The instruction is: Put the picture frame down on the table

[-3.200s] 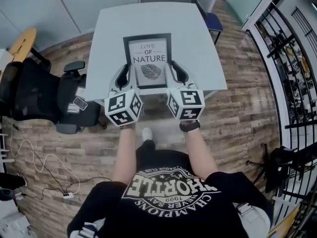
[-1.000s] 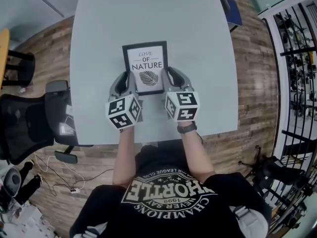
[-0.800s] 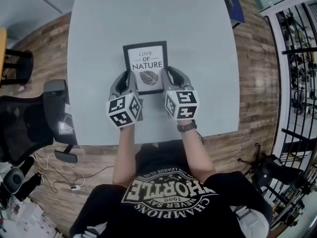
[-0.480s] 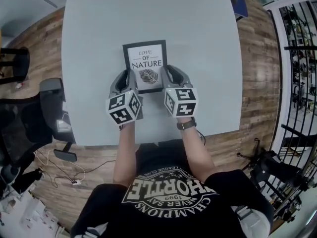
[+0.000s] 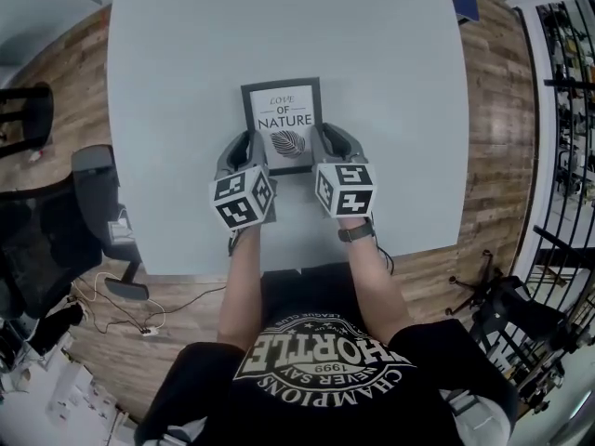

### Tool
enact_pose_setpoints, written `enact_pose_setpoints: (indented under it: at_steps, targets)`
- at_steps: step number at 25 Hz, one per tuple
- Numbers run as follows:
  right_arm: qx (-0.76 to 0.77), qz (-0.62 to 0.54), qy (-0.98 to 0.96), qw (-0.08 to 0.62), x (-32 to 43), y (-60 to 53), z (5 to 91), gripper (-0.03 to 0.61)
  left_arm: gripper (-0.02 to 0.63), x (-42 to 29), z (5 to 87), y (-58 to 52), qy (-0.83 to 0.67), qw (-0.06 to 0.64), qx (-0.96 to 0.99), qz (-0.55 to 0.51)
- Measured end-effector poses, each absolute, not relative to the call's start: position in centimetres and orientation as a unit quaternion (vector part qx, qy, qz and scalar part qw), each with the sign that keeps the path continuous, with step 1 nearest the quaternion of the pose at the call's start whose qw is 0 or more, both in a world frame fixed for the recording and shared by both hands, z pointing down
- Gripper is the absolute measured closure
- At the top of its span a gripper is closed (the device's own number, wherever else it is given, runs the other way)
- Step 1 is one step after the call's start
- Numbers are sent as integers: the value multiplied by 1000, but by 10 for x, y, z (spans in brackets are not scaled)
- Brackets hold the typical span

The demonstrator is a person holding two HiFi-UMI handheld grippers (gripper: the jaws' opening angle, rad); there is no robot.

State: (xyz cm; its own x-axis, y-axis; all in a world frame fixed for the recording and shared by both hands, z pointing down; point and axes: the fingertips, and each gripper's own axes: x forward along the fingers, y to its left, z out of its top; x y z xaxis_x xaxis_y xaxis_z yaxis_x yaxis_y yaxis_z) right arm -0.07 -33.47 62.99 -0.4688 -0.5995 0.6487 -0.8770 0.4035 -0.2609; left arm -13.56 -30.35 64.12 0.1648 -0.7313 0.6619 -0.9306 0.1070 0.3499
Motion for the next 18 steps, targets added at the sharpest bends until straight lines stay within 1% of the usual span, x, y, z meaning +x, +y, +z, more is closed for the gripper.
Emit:
enact_pose_setpoints:
  at_steps: [18]
  targets:
    - [457, 313, -783, 283, 1, -333, 679, 511, 547, -132, 686, -301, -623, 419, 641, 159]
